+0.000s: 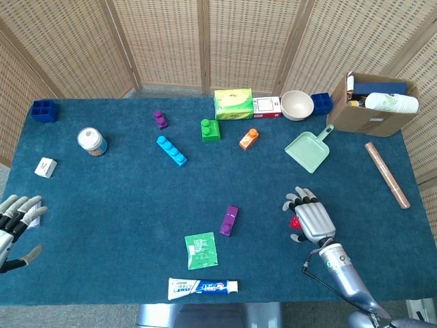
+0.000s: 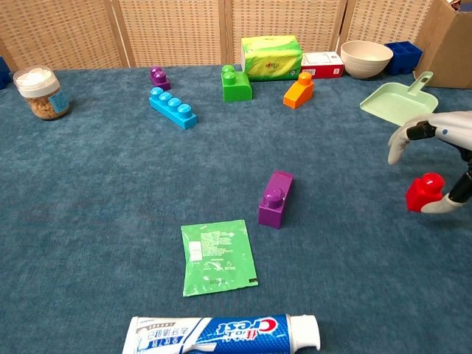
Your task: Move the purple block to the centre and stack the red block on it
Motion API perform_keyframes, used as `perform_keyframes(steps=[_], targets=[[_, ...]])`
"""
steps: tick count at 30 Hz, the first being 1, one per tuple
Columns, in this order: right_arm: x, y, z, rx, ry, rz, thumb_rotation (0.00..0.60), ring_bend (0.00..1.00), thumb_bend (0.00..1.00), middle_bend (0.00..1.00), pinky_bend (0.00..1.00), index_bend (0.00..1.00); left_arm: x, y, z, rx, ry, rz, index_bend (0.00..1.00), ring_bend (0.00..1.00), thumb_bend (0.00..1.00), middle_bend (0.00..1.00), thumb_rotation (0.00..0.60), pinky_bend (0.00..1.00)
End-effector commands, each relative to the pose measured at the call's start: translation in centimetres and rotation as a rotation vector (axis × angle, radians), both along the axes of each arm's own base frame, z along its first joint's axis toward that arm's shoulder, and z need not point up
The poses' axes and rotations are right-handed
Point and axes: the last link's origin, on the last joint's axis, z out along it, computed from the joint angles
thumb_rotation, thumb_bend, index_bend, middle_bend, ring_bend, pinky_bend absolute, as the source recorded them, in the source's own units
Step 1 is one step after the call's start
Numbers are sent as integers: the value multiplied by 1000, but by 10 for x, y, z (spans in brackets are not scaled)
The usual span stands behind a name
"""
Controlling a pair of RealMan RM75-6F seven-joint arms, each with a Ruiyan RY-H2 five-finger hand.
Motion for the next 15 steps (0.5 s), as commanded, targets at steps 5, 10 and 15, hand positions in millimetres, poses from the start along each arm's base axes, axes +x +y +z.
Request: perform_keyframes(steps=[5,10,15], targets=[[-2,-3,-5,5,7,-9,600,0,60,205,126,344,-1,1,-1,0,-2,3,147,0,342,51,600,0],[-3,-6,-7,5,12,-16,600,3,62,208,131,361,-2,2,-3,-6,-2,6,147,0,341,50,600,0],[-4,-9,-8,2,18,-19,600,7,61,211,135,373,-2,4,-5,-10,-4,4,147,0,341,50,600,0]])
